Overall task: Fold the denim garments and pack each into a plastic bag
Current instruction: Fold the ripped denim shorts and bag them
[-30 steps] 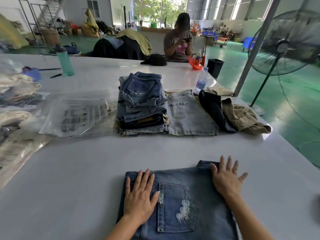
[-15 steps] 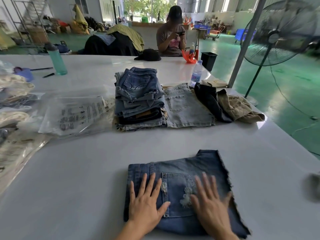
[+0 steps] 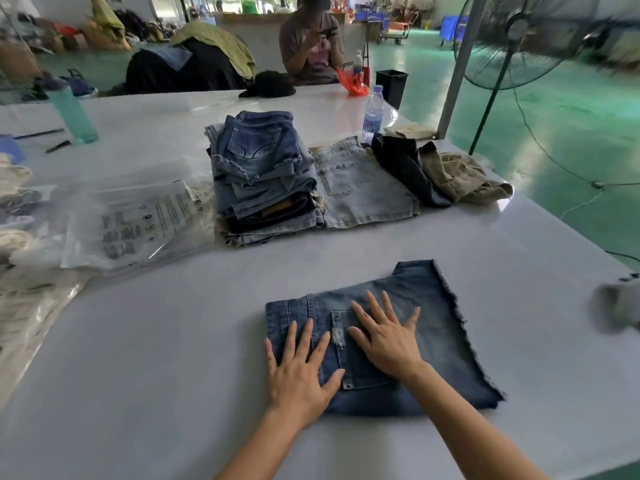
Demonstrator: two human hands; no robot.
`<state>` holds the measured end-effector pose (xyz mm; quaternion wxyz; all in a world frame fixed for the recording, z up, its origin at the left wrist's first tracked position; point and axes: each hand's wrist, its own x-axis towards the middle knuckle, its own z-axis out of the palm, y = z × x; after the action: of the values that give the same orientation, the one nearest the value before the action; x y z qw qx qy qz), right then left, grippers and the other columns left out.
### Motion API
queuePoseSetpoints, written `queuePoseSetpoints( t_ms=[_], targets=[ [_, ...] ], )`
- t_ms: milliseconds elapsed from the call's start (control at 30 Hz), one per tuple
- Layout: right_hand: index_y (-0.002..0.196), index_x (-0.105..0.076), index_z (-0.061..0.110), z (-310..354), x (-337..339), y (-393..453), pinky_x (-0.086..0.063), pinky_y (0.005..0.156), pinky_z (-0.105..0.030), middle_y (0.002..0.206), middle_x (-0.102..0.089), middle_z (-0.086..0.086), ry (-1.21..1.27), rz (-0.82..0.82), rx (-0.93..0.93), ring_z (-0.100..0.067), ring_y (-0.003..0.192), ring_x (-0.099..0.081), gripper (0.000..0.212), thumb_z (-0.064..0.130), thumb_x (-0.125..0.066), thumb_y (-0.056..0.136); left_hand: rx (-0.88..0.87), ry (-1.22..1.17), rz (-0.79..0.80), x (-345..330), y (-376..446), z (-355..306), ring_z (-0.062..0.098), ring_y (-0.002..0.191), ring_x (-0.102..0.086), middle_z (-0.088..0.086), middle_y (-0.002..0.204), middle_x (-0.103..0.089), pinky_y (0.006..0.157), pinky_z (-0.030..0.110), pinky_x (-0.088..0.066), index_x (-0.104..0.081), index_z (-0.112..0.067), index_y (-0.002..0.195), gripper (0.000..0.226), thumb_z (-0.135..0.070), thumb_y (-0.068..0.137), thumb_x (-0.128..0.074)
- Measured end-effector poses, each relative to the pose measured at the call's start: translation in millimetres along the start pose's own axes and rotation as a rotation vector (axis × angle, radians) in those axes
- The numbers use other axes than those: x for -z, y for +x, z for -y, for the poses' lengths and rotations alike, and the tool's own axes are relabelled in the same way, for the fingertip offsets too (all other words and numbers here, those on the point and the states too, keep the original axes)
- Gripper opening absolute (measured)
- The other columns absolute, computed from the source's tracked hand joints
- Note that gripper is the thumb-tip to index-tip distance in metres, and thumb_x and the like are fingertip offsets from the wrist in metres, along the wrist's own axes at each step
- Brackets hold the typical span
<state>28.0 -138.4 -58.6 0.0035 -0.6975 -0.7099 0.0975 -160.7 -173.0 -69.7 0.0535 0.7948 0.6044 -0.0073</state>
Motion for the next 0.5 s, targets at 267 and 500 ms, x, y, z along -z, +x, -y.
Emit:
queuePoseSetpoints(
  t_ms=[267, 500],
  targets=[
    [0.146, -0.006, 0.051, -5, -10, 23, 0.012, 0.110, -0.062, 0.159, 0.000, 0.018, 0.033, -0.048, -0.043, -0.011, 0.147, 0.007, 0.058, 0.065, -0.016, 0.091, -0.176, -0.231, -0.472, 39, 46, 43, 0.027, 0.086, -0.066, 0.005, 0.096, -0.070, 0.081, 0.044, -0.053, -0.072, -0.012, 0.089, 0.037, -0.037, 0.082, -0.047],
    [0.147, -0.005, 0.048, -5, -13, 22, 0.011, 0.116, -0.054, 0.156, 0.003, 0.022, 0.022, -0.085, -0.096, -0.004, 0.144, 0.011, 0.060, 0.067, -0.016, 0.091, 0.478, -0.013, -0.184, 76, 151, 218, 0.036, 0.118, -0.043, 0.020, 0.125, -0.051, 0.090, 0.045, -0.042, -0.052, 0.000, 0.119, 0.032, -0.006, 0.087, -0.049]
  ],
)
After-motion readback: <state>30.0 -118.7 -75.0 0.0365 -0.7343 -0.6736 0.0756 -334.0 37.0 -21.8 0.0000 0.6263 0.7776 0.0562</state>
